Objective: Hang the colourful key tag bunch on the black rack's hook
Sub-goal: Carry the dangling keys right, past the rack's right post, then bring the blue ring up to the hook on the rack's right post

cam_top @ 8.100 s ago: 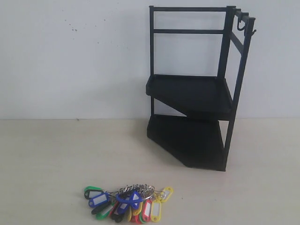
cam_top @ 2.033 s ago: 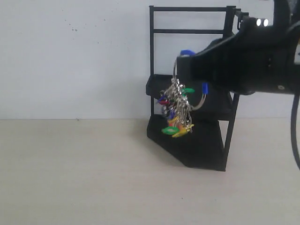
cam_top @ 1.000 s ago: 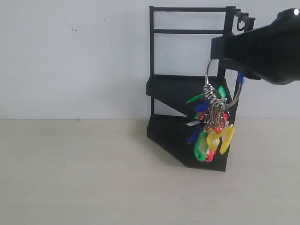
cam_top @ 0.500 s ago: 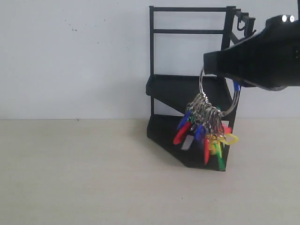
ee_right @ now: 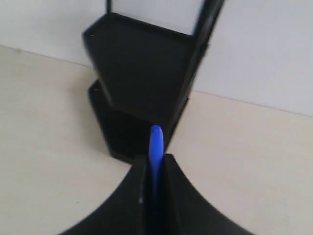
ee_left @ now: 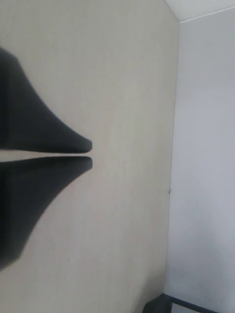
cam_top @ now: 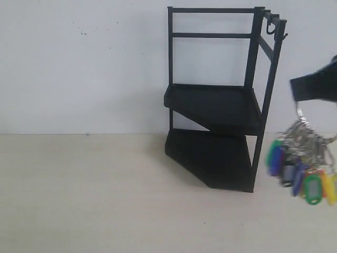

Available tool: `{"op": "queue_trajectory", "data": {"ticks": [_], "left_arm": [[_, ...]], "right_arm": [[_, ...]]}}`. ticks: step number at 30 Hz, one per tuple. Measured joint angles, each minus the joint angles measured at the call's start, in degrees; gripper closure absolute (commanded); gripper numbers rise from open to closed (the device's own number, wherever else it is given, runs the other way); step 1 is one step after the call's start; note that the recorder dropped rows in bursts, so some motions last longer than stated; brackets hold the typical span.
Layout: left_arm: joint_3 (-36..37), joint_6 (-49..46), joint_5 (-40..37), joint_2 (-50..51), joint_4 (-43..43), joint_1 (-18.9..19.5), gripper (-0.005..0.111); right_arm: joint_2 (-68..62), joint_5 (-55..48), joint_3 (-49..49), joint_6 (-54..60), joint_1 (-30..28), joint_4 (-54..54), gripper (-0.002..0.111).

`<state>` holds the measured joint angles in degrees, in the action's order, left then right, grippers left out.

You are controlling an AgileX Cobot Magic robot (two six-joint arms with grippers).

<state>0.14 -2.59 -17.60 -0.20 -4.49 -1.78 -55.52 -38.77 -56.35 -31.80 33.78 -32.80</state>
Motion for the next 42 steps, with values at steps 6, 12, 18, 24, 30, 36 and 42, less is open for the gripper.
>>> {"op": "queue_trajectory", "data": {"ticks": [6,12,18,24,30,36,42], "left_arm": [[0.00,0.00,0.00,0.00,0.00,0.00,0.102],[0.00,0.00,0.00,0.00,0.00,0.00,0.102],[0.00,0.00,0.00,0.00,0.00,0.00,0.102],[0.00,0.00,0.00,0.00,0.00,0.00,0.102],[0.00,0.00,0.00,0.00,0.00,0.00,0.102],[0.00,0.00,0.00,0.00,0.00,0.00,0.102],[0.00,0.00,0.00,0.00,0.00,0.00,0.102]], "right_arm": [[7.78,-3.74,0.00,-4.67,0.00,-11.01,0.108],[9.26,-0.74,0.00,-6.32,0.00,-17.98,0.108],[3.34,2.46,0.00,-11.70,0.00,-29.95,0.108],[-4.16,1.70,0.00,-29.82,-0.04,-49.40,0.108],[-11.49,13.56,-2.96,-41.93,-12.65,-53.94,0.108],[-15.54,34.88,-4.04,-44.95,-27.31,-53.94,0.108],[-21.80,38.77,-9.86,-46.00,-28.35,-53.98,0.108]]}}
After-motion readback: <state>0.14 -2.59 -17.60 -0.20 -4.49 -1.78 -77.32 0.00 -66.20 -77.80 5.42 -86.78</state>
